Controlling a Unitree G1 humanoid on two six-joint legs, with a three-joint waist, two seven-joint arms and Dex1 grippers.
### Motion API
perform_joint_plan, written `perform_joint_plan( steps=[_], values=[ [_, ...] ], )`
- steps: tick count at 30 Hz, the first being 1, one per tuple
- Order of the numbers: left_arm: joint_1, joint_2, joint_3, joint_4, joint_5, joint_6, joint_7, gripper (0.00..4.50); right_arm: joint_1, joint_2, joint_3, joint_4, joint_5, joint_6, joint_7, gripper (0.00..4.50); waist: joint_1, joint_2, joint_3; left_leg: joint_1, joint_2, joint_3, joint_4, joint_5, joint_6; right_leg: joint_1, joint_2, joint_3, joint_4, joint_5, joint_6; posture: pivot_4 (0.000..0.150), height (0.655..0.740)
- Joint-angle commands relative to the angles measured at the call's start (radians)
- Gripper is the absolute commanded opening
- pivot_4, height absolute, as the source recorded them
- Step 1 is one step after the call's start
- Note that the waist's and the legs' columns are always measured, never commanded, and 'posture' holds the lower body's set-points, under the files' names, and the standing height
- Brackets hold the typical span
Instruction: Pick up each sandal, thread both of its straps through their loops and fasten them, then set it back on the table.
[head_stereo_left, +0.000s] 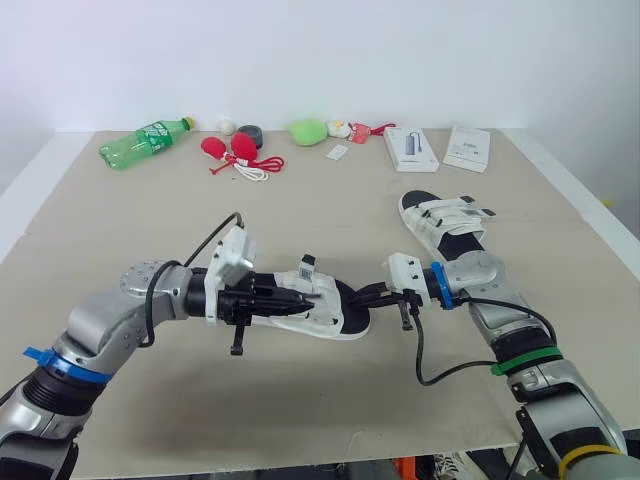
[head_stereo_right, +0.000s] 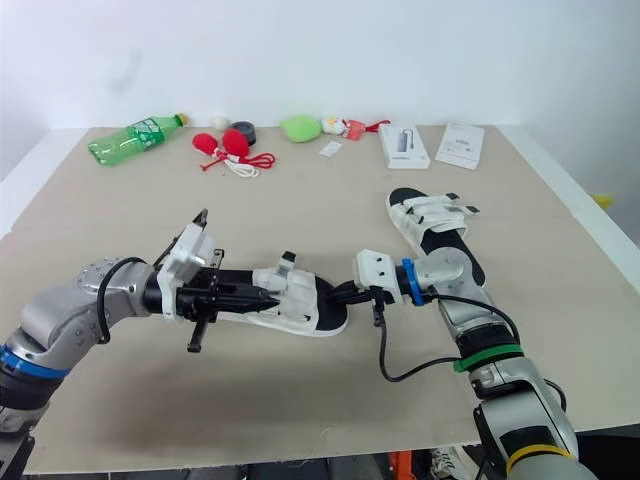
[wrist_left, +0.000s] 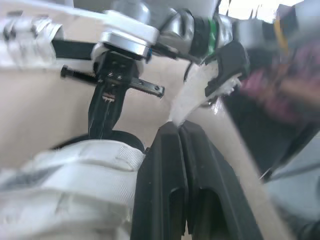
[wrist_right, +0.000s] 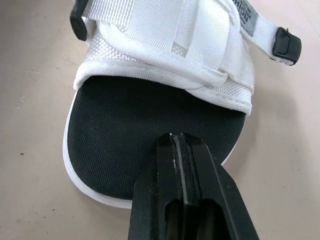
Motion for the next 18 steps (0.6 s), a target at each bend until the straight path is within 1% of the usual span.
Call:
perform_joint_plan(
  steps=[1, 3, 5, 9, 12, 15, 18],
  values=[
    [-0.063, 0.0, 0.043, 0.065, 0.02, 0.071, -0.003, 0.03, 0.019, -0.01, 0.04, 0.075, -0.074, 0.01, -0.009, 0.0, 0.0, 0.0, 0.0, 0.0, 0.0, 0.0, 0.0, 0.0, 0.0, 0.0, 0.0, 0.0, 0.0, 0.0, 0.0, 0.15, 0.74],
    [-0.09, -0.018, 0.017, 0.149, 0.1, 0.066, 0.028, 0.03, 0.015, -0.008, 0.041, 0.08, -0.074, 0.008, -0.012, 0.0, 0.0, 0.0, 0.0, 0.0, 0.0, -0.001, 0.0, 0.0, 0.0, 0.0, 0.001, 0.0, 0.0, 0.0, 0.0, 0.15, 0.74],
    [-0.107, -0.031, -0.003, 0.184, 0.168, 0.033, 0.026, 0.03, 0.014, -0.008, 0.041, 0.084, -0.073, 0.005, -0.013, 0.0, -0.001, 0.0, 0.0, 0.0, 0.0, -0.002, 0.0, 0.0, 0.0, 0.0, 0.002, 0.0, 0.0, 0.0, 0.0, 0.15, 0.74],
    [-0.165, -0.092, -0.009, 0.158, 0.252, -0.045, 0.006, 0.03, 0.013, -0.008, 0.04, 0.093, -0.073, -0.002, -0.018, 0.0, 0.0, 0.0, 0.0, 0.0, 0.0, -0.005, 0.001, 0.0, -0.001, 0.0, 0.003, 0.0, 0.0, 0.001, -0.001, 0.15, 0.74],
    [-0.215, -0.139, -0.015, 0.167, 0.285, -0.05, -0.004, 0.03, 0.013, -0.005, 0.04, 0.098, -0.074, -0.005, -0.022, 0.0, 0.0, 0.0, 0.0, 0.0, 0.0, -0.005, 0.001, 0.001, -0.001, 0.001, 0.003, 0.0, 0.0, 0.001, -0.002, 0.15, 0.74],
    [-0.265, -0.187, -0.022, 0.203, 0.325, -0.059, -0.013, 0.03, 0.014, 0.0, 0.043, 0.098, -0.074, -0.004, -0.029, 0.0, 0.0, 0.0, 0.0, 0.0, -0.001, -0.005, 0.001, 0.001, -0.001, 0.001, 0.003, 0.0, 0.0, 0.001, -0.001, 0.15, 0.74],
    [-0.292, -0.214, -0.041, 0.258, 0.391, -0.095, -0.043, 0.03, 0.017, 0.003, 0.043, 0.095, -0.073, -0.003, -0.034, 0.0, -0.001, 0.0, 0.0, 0.0, -0.001, -0.005, 0.002, 0.001, -0.001, 0.001, 0.003, 0.0, 0.0, 0.002, -0.001, 0.15, 0.74]
  ],
)
